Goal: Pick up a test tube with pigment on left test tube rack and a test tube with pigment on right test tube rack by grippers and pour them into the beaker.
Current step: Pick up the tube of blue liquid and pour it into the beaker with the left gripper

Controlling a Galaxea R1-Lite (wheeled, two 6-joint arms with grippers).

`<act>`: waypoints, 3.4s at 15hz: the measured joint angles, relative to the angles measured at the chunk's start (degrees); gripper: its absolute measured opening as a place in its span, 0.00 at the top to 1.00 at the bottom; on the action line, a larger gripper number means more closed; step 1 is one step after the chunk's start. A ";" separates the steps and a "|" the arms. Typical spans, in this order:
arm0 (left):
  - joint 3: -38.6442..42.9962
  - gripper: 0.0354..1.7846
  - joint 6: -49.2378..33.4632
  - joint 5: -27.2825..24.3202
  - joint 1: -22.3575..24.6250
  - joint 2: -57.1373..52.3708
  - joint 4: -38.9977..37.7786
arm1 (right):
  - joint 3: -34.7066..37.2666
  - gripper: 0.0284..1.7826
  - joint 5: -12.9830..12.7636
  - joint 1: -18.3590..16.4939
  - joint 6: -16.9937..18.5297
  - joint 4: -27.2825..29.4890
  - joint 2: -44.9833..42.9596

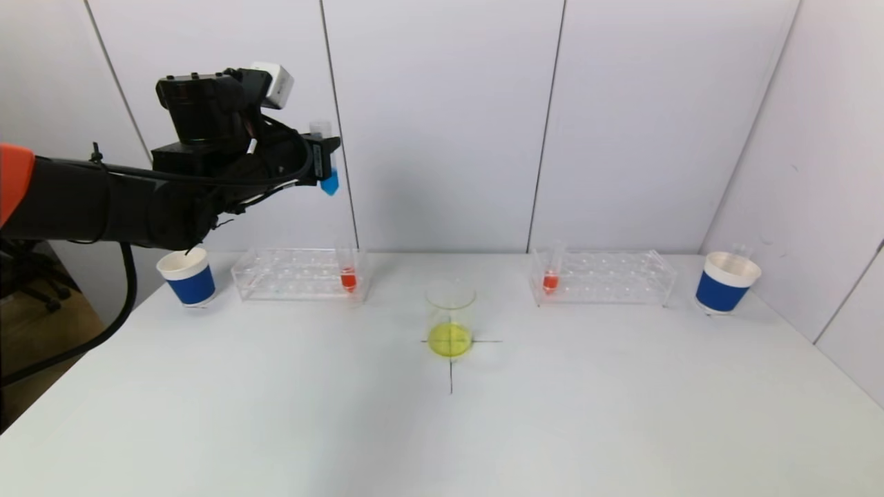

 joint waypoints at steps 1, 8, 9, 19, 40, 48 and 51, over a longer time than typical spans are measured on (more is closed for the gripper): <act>-0.28 0.77 0.60 -0.13 -1.00 0.02 0.44 | 0.00 0.01 0.00 0.00 -0.02 0.02 0.00; -0.68 0.77 3.72 -8.74 -6.10 0.52 1.93 | 0.00 0.01 0.00 0.00 -0.02 0.00 0.00; -0.68 0.77 4.73 -9.53 -6.50 0.74 1.93 | 0.00 0.01 0.00 0.00 -0.02 0.02 0.00; 0.20 0.77 19.31 -17.94 -9.26 3.97 1.67 | 0.00 0.01 0.00 0.00 -0.02 0.00 0.00; 12.59 0.77 46.96 -38.84 -8.79 7.83 -14.59 | 0.00 0.01 0.00 0.00 0.00 0.00 0.00; 15.08 0.77 56.11 -41.73 -8.92 7.63 -16.06 | 0.00 0.01 0.00 0.00 0.00 0.00 0.00; 15.60 0.77 59.34 -41.89 -8.87 7.69 -16.10 | 0.00 0.01 0.00 0.00 0.00 0.00 0.00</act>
